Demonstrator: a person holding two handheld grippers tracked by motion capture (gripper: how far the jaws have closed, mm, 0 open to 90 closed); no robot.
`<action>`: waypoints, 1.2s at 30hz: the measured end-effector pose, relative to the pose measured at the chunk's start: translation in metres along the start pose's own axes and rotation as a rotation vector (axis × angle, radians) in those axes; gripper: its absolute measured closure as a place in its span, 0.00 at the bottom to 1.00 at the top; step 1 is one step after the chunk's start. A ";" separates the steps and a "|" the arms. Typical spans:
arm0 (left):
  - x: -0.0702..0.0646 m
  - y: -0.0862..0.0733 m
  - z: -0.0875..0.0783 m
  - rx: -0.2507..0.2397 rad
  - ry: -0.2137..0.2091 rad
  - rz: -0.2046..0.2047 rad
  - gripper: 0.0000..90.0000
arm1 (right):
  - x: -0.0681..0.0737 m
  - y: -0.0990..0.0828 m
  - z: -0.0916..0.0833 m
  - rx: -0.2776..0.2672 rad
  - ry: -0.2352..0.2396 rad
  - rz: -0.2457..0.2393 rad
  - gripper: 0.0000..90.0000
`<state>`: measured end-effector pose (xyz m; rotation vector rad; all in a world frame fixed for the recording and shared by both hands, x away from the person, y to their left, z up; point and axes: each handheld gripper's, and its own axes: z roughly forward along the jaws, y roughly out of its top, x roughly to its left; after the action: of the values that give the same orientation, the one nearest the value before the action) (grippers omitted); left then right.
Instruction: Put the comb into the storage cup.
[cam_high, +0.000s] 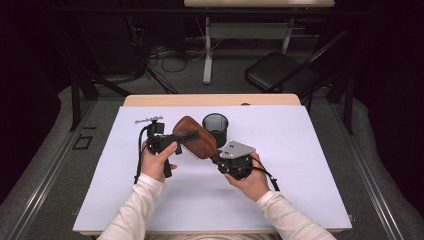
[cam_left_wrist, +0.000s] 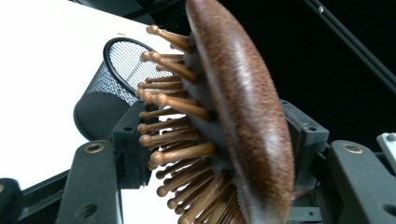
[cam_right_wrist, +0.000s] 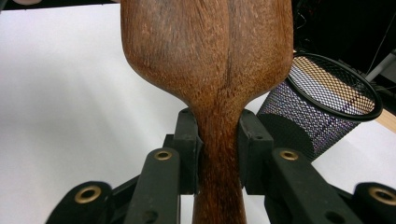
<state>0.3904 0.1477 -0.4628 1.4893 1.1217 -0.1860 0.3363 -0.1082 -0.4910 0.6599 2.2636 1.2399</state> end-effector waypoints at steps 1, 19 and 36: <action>0.001 -0.001 0.000 -0.006 -0.007 -0.017 0.44 | 0.000 0.000 0.001 -0.002 0.004 0.001 0.81; 0.004 -0.002 -0.004 0.007 -0.011 -0.130 0.49 | 0.001 -0.003 0.003 -0.001 0.018 0.012 0.81; 0.004 -0.003 -0.003 0.036 0.001 -0.157 0.53 | 0.002 -0.008 0.009 0.008 0.040 0.030 0.80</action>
<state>0.3885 0.1517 -0.4665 1.4333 1.2423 -0.3151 0.3388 -0.1054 -0.5025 0.6804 2.3006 1.2693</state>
